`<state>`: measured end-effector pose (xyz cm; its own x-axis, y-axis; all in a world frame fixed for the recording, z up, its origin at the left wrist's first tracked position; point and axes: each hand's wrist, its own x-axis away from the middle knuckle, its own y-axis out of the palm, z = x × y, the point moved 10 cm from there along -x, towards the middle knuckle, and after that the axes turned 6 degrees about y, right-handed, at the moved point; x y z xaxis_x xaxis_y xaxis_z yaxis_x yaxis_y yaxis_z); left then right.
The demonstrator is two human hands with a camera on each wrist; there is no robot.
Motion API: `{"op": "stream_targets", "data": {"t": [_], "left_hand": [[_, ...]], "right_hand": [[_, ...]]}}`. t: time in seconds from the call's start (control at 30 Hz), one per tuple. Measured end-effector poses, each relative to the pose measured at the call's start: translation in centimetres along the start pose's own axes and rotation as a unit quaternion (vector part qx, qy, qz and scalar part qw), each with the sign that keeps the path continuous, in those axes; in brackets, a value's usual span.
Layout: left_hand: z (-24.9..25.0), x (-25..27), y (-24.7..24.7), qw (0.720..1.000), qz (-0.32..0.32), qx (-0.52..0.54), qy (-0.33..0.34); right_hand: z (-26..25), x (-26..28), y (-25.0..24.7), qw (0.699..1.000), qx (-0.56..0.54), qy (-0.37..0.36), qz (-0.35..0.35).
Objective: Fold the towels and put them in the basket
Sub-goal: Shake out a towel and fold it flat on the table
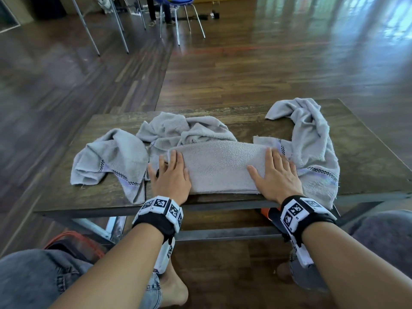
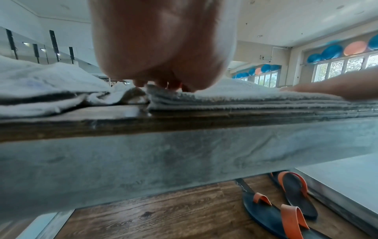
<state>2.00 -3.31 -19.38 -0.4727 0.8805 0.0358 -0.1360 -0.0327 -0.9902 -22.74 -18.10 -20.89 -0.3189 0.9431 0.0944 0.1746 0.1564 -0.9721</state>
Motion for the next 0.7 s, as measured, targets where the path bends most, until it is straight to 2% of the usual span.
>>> {"op": "stream_targets", "data": {"t": [0.1,0.17,0.2,0.27,0.3,0.4,0.5,0.7], "left_hand": [[-0.1,0.7,-3.1,0.993,0.11,0.038,-0.002],[-0.5,1.0,-4.3,0.982,0.164,0.096,-0.004],[-1.0,1.0,-4.3,0.977,0.165,0.131,-0.017],[-2.2,0.9,-3.2,0.97,0.123,0.195,-0.074],[-2.9,0.8,-2.6,0.964,0.103,0.22,-0.108],[-4.6,0.6,-1.3,0.939,0.084,0.274,-0.19],[-4.6,0.1,-0.5,0.936,0.04,0.278,-0.212],[-4.4,-0.8,-0.2,0.93,-0.018,0.288,-0.228]], "right_hand": [[-0.1,-0.1,0.1,0.999,-0.011,0.005,-0.035],[-0.7,-0.2,-0.9,0.999,-0.04,-0.004,-0.007],[-1.5,-0.1,-1.8,0.998,-0.048,-0.021,0.027],[-3.6,0.5,-3.2,0.993,-0.058,-0.075,0.076],[-4.8,0.8,-3.2,0.989,-0.066,-0.107,0.074],[-7.1,1.9,-1.0,0.983,-0.064,-0.172,0.001],[-7.0,2.3,1.7,0.982,-0.044,-0.178,-0.053],[-6.9,1.9,2.6,0.981,-0.038,-0.181,-0.065]]}}
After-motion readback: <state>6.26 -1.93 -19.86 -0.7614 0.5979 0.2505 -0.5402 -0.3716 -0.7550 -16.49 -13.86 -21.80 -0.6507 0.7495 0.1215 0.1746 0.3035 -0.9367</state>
